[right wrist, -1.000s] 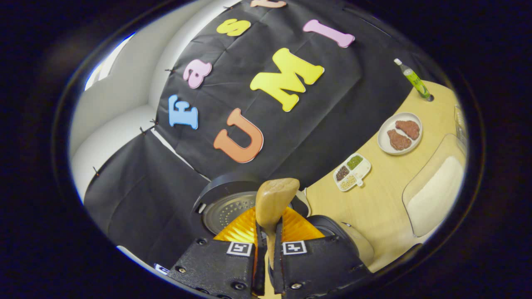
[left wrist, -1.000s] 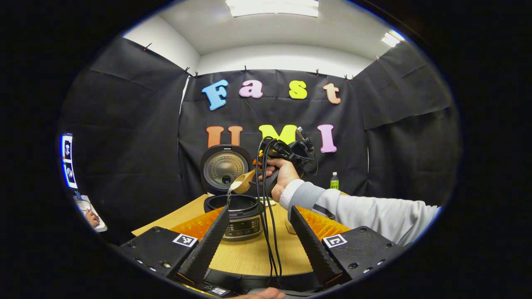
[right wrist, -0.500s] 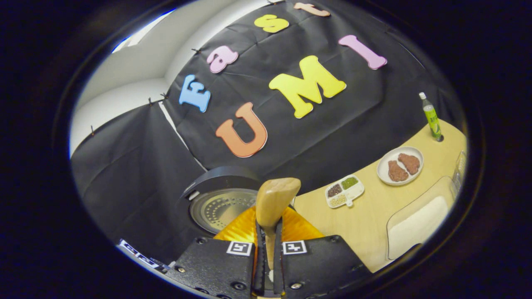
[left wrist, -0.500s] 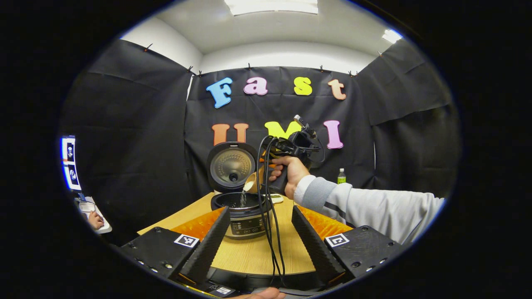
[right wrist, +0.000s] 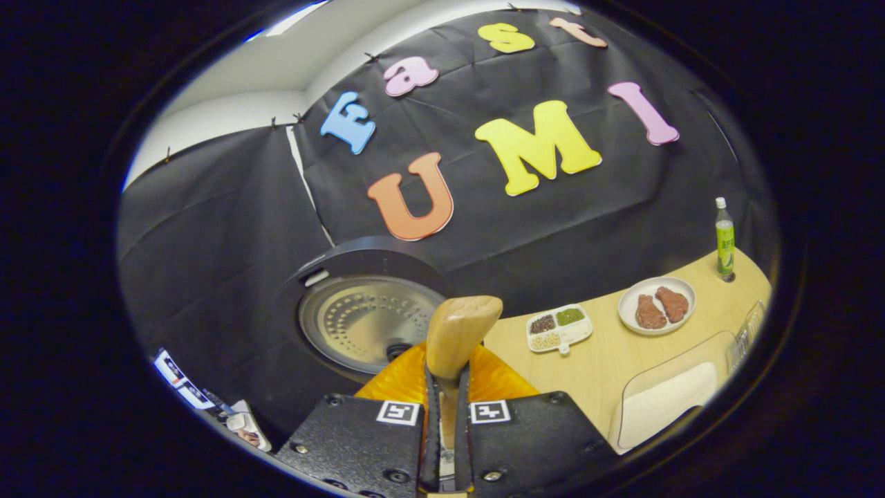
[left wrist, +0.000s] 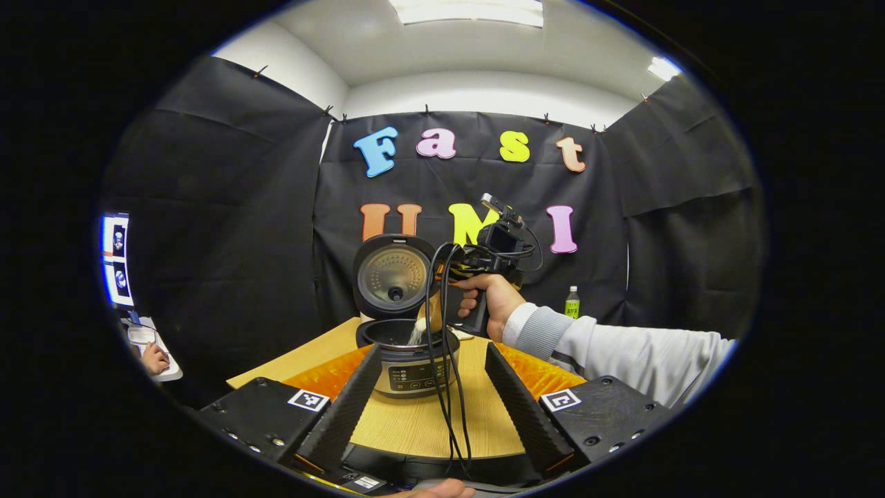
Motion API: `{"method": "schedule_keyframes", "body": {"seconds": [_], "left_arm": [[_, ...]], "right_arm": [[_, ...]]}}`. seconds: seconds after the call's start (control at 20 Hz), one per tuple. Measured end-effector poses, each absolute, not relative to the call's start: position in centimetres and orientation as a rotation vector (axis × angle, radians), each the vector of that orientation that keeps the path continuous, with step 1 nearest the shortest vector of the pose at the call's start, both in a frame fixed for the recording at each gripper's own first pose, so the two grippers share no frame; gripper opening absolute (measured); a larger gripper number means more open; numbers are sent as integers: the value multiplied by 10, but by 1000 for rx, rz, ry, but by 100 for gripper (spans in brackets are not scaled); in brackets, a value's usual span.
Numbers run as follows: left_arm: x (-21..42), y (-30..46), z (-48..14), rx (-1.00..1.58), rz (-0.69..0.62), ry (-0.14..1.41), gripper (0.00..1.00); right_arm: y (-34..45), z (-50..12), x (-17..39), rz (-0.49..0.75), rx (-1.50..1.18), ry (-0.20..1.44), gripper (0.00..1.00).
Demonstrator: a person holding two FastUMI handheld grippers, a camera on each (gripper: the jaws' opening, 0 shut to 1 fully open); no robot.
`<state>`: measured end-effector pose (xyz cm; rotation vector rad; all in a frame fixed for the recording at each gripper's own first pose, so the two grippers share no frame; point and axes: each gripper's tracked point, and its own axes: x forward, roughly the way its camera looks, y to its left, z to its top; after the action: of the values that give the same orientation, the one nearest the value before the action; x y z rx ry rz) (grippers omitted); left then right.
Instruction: Close the left gripper, press the button to open the rice cooker; take a wooden spoon from the chopstick holder with the right hand, scoop a spoonful of rice and pour it into the rice cooker, then put the wooden spoon back into the chopstick holder.
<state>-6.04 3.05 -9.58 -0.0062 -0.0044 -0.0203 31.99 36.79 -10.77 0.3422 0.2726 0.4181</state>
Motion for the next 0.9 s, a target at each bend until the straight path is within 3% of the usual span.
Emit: {"method": "schedule_keyframes", "body": {"seconds": [0.9], "left_arm": [[-57, 33, -98, -7, -12, 4, 96]], "right_arm": [[418, -96, 285, 477, -197, 122, 13]]}}
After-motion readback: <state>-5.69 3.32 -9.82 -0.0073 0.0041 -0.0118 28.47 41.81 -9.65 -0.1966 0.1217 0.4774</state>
